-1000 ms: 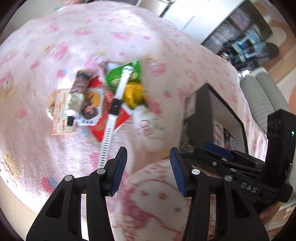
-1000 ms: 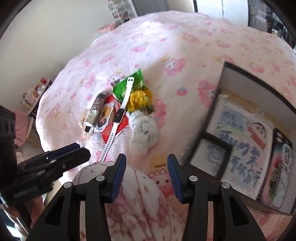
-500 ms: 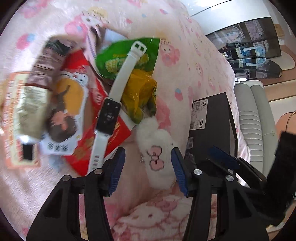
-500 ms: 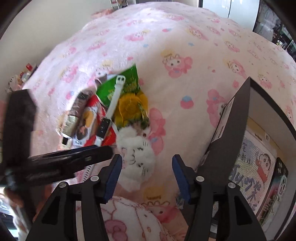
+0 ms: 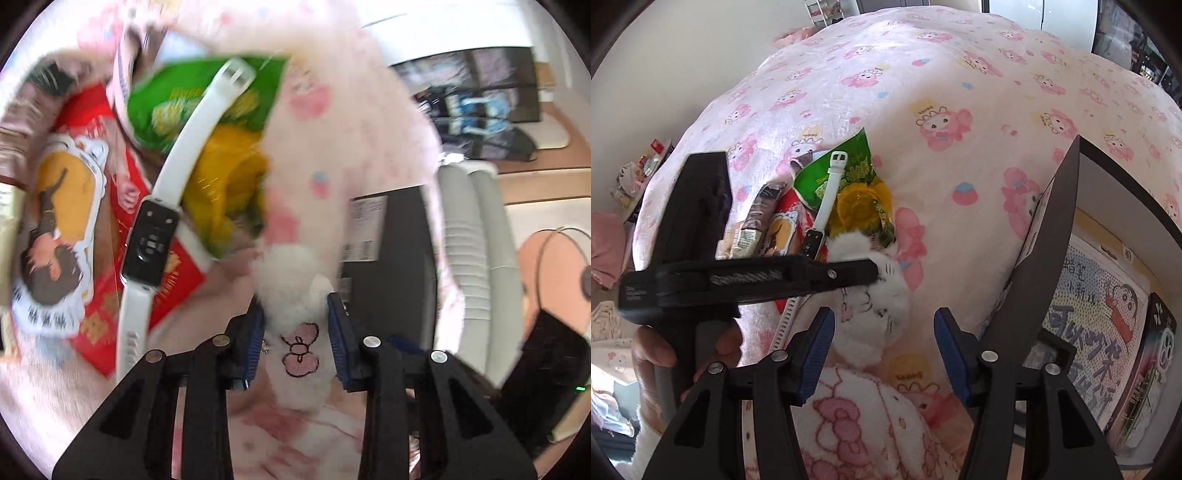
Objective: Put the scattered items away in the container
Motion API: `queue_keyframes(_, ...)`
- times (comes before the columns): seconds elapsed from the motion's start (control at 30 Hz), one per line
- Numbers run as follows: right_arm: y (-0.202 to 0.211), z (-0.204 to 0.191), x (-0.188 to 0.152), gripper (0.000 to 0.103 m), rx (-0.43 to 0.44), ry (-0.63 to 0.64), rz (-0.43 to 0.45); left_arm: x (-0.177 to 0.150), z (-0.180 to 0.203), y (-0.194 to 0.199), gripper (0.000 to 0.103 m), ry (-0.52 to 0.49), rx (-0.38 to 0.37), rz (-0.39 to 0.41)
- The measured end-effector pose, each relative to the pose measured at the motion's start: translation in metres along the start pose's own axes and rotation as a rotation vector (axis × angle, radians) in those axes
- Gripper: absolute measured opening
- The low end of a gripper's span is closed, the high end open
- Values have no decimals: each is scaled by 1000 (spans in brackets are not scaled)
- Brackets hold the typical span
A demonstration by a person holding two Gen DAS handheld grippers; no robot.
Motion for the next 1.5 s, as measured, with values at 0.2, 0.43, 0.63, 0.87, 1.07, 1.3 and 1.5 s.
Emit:
queue_keyframes(0.2, 52, 2, -18, 53, 65, -41, 103, -40, 66, 49, 33, -145, -88, 101)
queue_keyframes(0.43, 118, 46, -94, 53, 57, -115, 199, -133, 140, 33, 33, -351, -149, 7)
queue_keyframes(0.63, 137, 119, -195, 45, 2, -311, 159, -209, 160, -59, 33, -422, -76, -193)
queue_keyframes(0.87, 108, 173, -266, 45, -8, -515, 94, -251, 143, -147, 30, -481, 139, -268)
queue_keyframes(1.07, 72, 192, -267, 45, -24, -539, 40, -248, 122, -173, 30, -498, 262, -253)
queue_keyframes(1.3, 69, 203, -284, 45, -61, -608, 43, -242, 106, -167, 30, -471, 255, -252)
queue_keyframes(1.5, 103, 226, -286, 45, -177, -722, 146, -240, 105, -163, 30, -480, 245, -262)
Point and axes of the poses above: each gripper's, at about its wrist camera, not at the fingertips, and y roughly against the way its jaws point, z to its right, x to its top, the point moved 7 cm from there along -y, roughly the way its jaws point, and after that the axes turned 8 degrees about y, right-handed, at the moved point
